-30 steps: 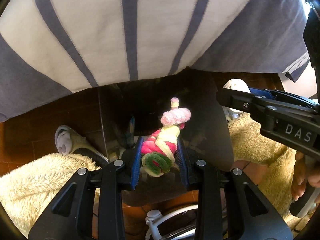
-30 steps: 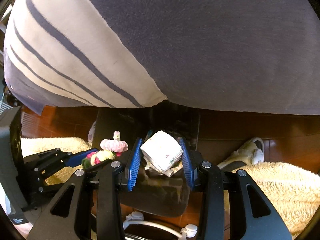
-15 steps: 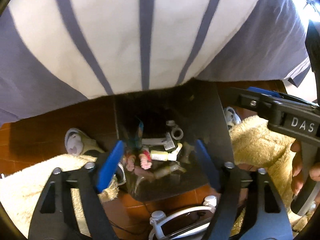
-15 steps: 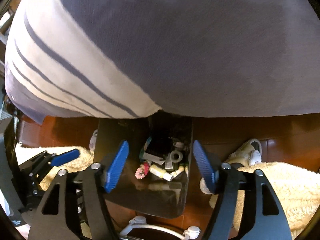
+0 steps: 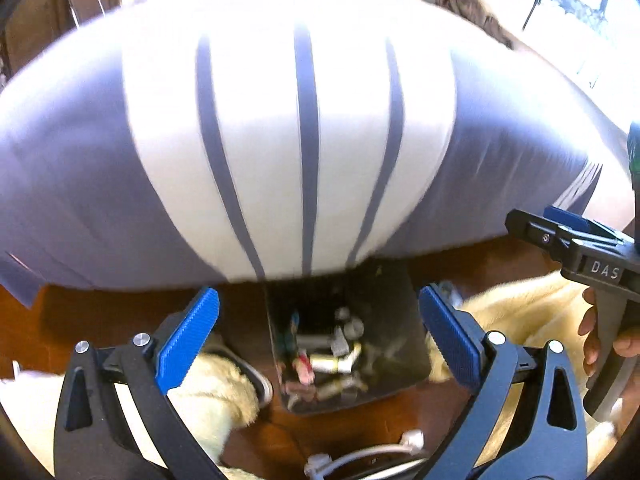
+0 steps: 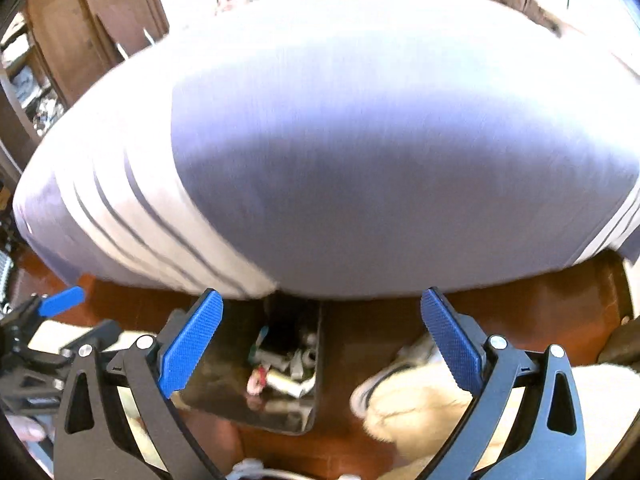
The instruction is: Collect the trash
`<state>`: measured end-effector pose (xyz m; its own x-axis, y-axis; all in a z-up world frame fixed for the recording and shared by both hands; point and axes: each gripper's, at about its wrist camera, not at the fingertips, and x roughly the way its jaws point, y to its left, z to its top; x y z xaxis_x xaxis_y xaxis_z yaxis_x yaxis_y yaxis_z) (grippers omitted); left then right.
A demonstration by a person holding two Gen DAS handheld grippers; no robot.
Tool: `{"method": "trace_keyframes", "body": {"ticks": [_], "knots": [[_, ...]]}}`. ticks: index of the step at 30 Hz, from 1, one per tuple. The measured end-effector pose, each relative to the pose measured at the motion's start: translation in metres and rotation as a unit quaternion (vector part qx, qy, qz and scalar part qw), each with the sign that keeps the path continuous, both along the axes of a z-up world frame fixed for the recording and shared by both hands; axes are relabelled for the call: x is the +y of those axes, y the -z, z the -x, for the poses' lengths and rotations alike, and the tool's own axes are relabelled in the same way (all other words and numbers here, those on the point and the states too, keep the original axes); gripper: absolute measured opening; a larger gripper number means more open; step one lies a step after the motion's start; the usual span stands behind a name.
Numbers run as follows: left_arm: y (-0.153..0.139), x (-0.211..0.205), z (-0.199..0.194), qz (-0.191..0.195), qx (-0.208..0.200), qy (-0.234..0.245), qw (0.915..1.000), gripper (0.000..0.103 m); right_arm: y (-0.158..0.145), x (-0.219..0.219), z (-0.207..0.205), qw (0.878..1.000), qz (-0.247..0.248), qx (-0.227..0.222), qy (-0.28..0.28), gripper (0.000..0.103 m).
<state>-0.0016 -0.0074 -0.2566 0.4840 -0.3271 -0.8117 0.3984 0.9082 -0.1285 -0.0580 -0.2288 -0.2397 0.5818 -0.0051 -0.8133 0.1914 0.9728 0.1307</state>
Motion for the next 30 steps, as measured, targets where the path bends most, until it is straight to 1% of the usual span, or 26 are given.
{"method": "trace_keyframes", "body": {"ticks": [1,3,6,8,9,13,14,16,19,22,26,28,30], "knots": [[-0.016,0.003,0.0,0.004,-0.018,-0.005,0.9998,0.095,-0.009,-0.002,0.001,1.0,0.005,-0.012,0.002,0.1],[-0.045,0.008,-0.001,0.012,-0.046,-0.012,0.9988,0.095,-0.043,-0.006,0.005,0.998,0.024,-0.05,0.01,0.1],[-0.092,0.018,0.0,0.026,-0.094,-0.027,0.9948,0.095,-0.079,-0.007,0.008,0.995,0.046,-0.092,0.016,0.1],[-0.126,0.025,0.002,0.034,-0.136,-0.039,0.9895,0.095,-0.111,-0.007,0.011,0.989,0.072,-0.127,0.023,0.1],[-0.137,0.027,0.003,0.035,-0.15,-0.042,0.9872,0.095,-0.127,-0.007,0.013,0.986,0.082,-0.142,0.028,0.1],[-0.188,0.031,0.01,0.031,-0.215,-0.053,0.9747,0.095,-0.173,-0.007,0.017,0.976,0.105,-0.186,0.038,0.1],[-0.198,0.031,0.013,0.03,-0.223,-0.053,0.9728,0.095,-0.184,-0.007,0.018,0.973,0.111,-0.197,0.037,0.1],[-0.219,0.033,0.02,0.037,-0.25,-0.055,0.966,0.095,-0.204,-0.007,0.024,0.968,0.117,-0.22,0.036,0.1],[-0.245,0.035,0.03,0.044,-0.279,-0.061,0.9574,0.095,-0.23,-0.006,0.032,0.959,0.124,-0.25,0.04,0.1],[-0.263,0.037,0.039,0.051,-0.305,-0.073,0.948,0.095,-0.253,-0.005,0.042,0.951,0.127,-0.278,0.048,0.1],[-0.279,0.037,0.046,0.066,-0.323,-0.074,0.9412,0.095,-0.27,0.002,0.051,0.941,0.138,-0.304,0.057,0.1],[-0.286,0.035,0.05,0.066,-0.333,-0.076,0.9373,0.095,-0.275,0.003,0.057,0.937,0.141,-0.314,0.06,0.1],[-0.288,0.035,0.055,0.064,-0.339,-0.077,0.9355,0.095,-0.279,0.006,0.061,0.934,0.148,-0.32,0.065,0.1]]}}
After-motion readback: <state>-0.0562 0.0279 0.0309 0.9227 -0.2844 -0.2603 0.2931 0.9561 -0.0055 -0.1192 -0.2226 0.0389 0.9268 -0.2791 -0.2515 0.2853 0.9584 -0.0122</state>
